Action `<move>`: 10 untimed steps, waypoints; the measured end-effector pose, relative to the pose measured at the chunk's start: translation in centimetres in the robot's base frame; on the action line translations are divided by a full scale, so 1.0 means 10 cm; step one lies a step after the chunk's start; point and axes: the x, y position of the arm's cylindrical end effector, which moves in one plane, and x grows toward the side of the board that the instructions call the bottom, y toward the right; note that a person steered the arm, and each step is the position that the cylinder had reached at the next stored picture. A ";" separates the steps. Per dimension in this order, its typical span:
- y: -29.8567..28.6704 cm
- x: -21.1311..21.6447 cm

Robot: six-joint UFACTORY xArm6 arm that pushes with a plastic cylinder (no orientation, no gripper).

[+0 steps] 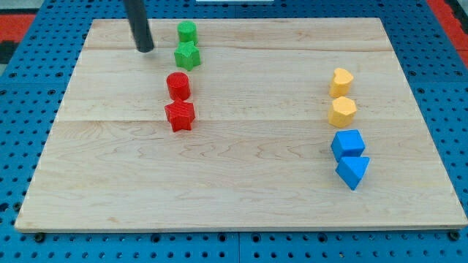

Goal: Group up the green and red blocks separately

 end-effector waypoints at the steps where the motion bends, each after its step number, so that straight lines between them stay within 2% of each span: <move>1: 0.24 0.35; 2: 0.44 0.57; 3: 0.65 0.60; 4: 0.60 0.93; 5: 0.78 1.11; 6: 1.15 0.66; 7: 1.14 0.08; 8: 1.20 0.48; 9: 1.46 0.69; 10: 0.95 0.68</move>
